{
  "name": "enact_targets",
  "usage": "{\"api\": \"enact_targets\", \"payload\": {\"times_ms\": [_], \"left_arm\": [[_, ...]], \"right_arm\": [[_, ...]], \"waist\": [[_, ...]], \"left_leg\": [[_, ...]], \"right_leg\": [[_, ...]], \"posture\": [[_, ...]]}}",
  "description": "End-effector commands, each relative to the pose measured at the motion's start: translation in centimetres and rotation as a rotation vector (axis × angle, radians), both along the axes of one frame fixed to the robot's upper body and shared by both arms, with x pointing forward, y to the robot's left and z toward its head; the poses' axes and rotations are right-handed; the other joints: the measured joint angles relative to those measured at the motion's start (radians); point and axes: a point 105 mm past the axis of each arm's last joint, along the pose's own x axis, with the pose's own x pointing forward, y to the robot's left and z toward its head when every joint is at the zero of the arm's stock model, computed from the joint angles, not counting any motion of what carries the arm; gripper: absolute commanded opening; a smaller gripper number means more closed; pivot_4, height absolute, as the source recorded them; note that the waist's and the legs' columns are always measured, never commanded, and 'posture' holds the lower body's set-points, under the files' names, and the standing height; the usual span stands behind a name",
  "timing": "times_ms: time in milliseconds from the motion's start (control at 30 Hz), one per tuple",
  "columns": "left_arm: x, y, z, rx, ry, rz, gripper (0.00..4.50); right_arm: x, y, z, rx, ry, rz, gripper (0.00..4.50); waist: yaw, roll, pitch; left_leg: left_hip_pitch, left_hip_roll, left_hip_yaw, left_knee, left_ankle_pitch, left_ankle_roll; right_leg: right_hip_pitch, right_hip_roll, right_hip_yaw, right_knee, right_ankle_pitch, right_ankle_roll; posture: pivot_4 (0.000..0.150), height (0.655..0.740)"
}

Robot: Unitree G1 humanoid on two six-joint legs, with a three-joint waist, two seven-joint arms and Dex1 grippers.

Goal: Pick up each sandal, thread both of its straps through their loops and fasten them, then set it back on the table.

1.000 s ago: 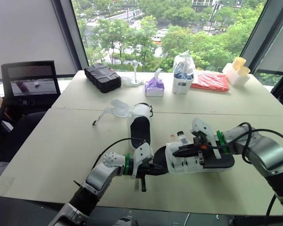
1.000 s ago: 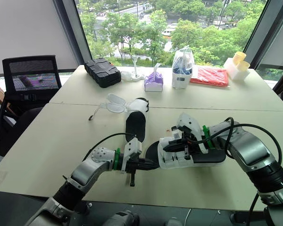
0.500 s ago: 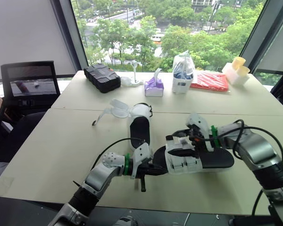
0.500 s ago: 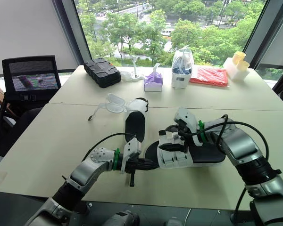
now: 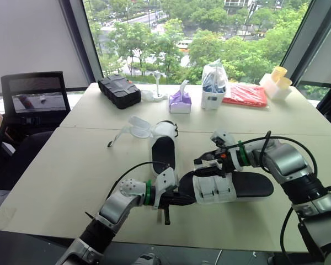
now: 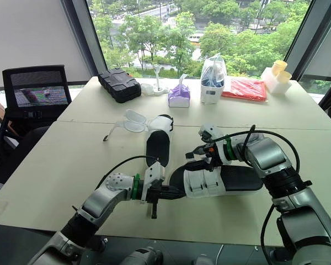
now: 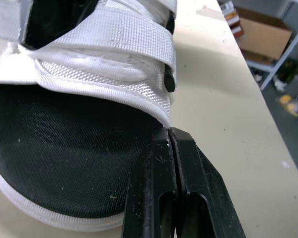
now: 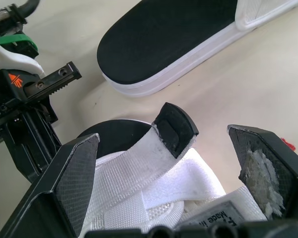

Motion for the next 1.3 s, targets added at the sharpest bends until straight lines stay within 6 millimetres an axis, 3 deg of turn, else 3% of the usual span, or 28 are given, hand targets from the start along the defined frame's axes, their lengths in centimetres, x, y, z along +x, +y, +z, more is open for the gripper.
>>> {"api": "enact_targets", "payload": {"times_ms": [33, 133, 367, 600, 833, 1067, 1200, 1300], "left_arm": [[0.2, 1.3, -2.7, 0.11, 0.045, 0.051, 0.0], [0.1, 1.1, -2.8, 0.106, 0.052, 0.044, 0.0], [0.0, 1.0, -3.0, 0.105, 0.068, 0.037, 0.0], [-0.6, 0.8, -3.3, 0.115, 0.1, 0.011, 0.0], [-1.2, 0.9, -3.7, 0.149, 0.115, -0.031, 0.0], [-1.5, 0.9, -3.9, 0.17, 0.105, -0.07, 0.0], [-1.6, 0.9, -3.9, 0.184, 0.102, -0.088, 0.0], [-1.6, 0.9, -3.9, 0.182, 0.106, -0.086, 0.0]], "right_arm": [[0.3, 0.8, 1.0, 0.025, -0.012, 0.022, 4.48], [0.6, 1.0, 1.2, 0.029, -0.014, 0.016, 3.58], [0.8, 1.0, 2.2, 0.054, -0.028, 0.022, 0.06], [-0.1, 1.1, 5.4, 0.1, -0.087, 0.083, 0.06], [-4.0, 1.9, 9.9, 0.185, -0.172, 0.223, 0.06], [-5.0, 2.1, 10.9, 0.178, -0.213, 0.25, 0.06], [-4.7, 2.2, 10.7, 0.163, -0.224, 0.242, 0.06], [-3.4, 2.0, 9.8, 0.14, -0.236, 0.206, 0.06]], "waist": [[-0.004, 0.0, 0.0], [-0.009, 0.0, 0.0], [-0.018, 0.0, 0.0], [-0.017, 0.0, 0.0], [-0.019, 0.0, 0.0], [-0.021, 0.0, 0.0], [-0.021, 0.0, 0.0], [-0.021, 0.0, 0.0]], "left_leg": [[0.0, 0.0, 0.0, 0.0, 0.0, 0.0], [0.0, 0.0, 0.0, 0.0, 0.0, 0.0], [0.0, -0.001, 0.0, 0.001, 0.0, 0.0], [0.0, -0.001, 0.0, 0.001, 0.0, 0.0], [-0.001, -0.001, 0.0, 0.001, 0.0, 0.0], [-0.004, 0.0, 0.0, 0.0, 0.001, 0.001], [-0.008, 0.0, 0.0, -0.001, 0.002, 0.001], [-0.008, 0.0, 0.0, -0.001, 0.002, 0.001]], "right_leg": [[0.0, 0.0, 0.0, 0.0, 0.0, 0.0], [0.0, 0.0, 0.0, 0.0, 0.0, 0.0], [0.001, 0.0, 0.0, 0.001, 0.0, 0.0], [0.0, 0.0, 0.0, 0.001, 0.0, 0.0], [-0.001, 0.0, 0.0, 0.001, 0.0, 0.0], [-0.004, -0.001, 0.0, 0.001, 0.0, 0.0], [-0.009, -0.001, 0.0, 0.002, 0.0, 0.0], [-0.009, -0.001, 0.0, 0.002, 0.0, 0.0]], "posture": [[0.15, 0.74], [0.15, 0.74], [0.15, 0.74], [0.15, 0.74], [0.15, 0.74], [0.15, 0.74], [0.15, 0.74], [0.15, 0.74]]}}
